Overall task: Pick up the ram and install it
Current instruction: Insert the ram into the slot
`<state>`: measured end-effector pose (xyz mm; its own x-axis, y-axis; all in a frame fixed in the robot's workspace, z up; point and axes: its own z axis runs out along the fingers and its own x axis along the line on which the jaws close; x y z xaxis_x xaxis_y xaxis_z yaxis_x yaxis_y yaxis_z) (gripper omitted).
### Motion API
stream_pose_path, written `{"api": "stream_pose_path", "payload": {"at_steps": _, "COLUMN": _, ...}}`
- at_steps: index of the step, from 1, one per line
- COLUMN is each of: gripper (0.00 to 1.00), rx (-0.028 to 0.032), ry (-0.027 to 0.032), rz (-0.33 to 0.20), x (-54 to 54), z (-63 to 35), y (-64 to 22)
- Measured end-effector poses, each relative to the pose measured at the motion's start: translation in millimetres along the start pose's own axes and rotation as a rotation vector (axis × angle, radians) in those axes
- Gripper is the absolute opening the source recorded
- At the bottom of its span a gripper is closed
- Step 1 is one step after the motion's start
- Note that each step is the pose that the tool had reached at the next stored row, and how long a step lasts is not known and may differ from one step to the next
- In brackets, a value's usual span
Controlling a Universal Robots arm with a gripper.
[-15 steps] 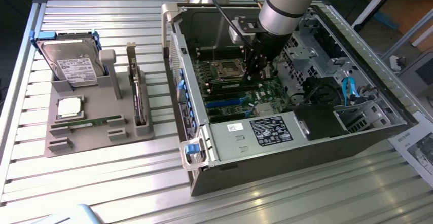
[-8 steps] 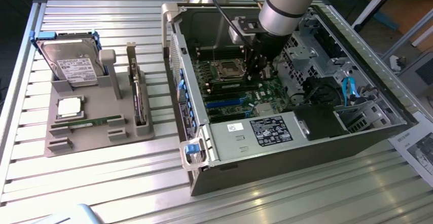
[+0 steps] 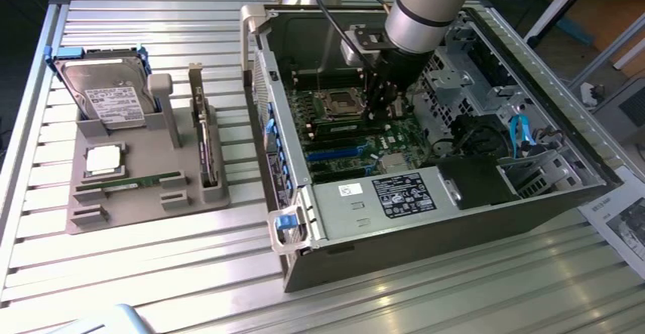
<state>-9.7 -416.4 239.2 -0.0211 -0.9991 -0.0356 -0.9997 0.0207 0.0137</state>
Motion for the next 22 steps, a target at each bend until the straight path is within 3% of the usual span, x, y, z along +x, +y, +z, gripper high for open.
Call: {"api": "stream_pose_path", "payload": {"at_steps": 22, "gripper": 0.12, "rx": 0.0, "ry": -0.0014, "rz": 0.0, "x": 0.2, "z": 4.0, "y": -0.2}}
